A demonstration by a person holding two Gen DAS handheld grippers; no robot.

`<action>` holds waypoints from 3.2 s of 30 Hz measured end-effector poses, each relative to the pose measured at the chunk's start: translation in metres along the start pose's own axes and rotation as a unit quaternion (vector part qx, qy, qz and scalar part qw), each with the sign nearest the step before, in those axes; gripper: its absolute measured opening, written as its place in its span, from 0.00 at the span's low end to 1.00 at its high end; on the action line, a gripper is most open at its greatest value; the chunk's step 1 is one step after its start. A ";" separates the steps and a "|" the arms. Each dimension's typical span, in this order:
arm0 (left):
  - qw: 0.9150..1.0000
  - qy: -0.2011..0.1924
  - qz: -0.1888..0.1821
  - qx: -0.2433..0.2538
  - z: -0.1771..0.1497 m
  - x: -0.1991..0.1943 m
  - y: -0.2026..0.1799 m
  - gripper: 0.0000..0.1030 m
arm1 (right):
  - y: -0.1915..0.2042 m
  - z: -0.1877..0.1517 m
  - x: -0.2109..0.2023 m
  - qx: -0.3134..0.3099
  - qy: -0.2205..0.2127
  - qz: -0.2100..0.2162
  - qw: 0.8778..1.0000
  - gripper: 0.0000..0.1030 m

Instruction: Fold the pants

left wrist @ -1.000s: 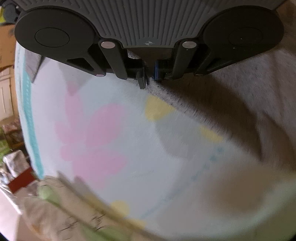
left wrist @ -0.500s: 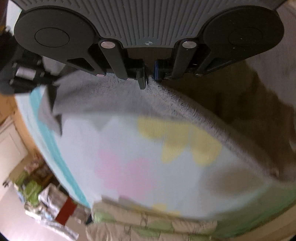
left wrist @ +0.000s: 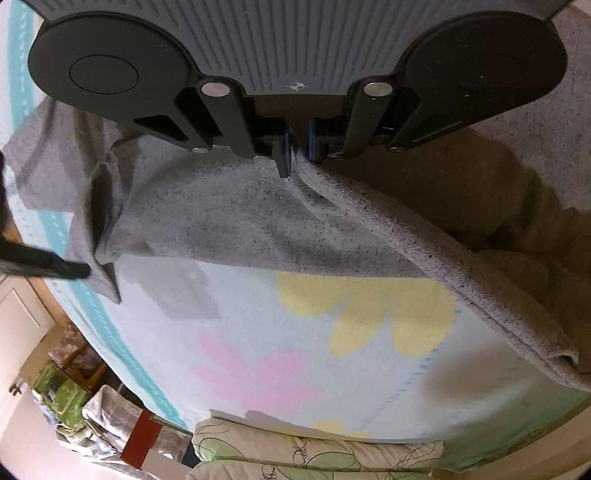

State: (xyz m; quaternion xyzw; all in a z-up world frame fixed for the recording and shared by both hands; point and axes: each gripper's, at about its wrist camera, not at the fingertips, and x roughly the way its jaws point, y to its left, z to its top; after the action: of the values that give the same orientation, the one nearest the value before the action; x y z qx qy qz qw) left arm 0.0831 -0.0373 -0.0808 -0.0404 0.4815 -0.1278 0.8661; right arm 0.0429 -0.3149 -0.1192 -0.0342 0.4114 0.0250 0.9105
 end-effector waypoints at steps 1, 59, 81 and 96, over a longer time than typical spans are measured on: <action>1.000 0.001 0.000 0.000 -0.004 0.000 -0.001 0.08 | -0.003 0.005 0.010 -0.002 0.005 -0.025 1.000 0.28; 0.994 -0.059 0.016 0.086 -0.049 -0.035 -0.011 0.08 | -0.136 -0.138 -0.054 0.384 -0.019 -0.167 0.908 0.08; 0.980 -0.049 -0.033 0.192 -0.096 -0.054 -0.028 0.07 | -0.123 -0.143 -0.086 0.331 -0.001 -0.224 0.916 0.07; 0.993 0.017 -0.068 0.096 -0.088 -0.044 0.012 0.19 | -0.120 -0.138 -0.090 0.320 -0.012 -0.210 0.924 0.07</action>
State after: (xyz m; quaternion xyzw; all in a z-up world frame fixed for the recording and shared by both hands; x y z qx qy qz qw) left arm -0.0110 -0.0100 -0.0940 0.0124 0.4777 -0.2324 0.8471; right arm -0.1107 -0.4479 -0.1374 0.1735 0.3697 -0.2991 0.8624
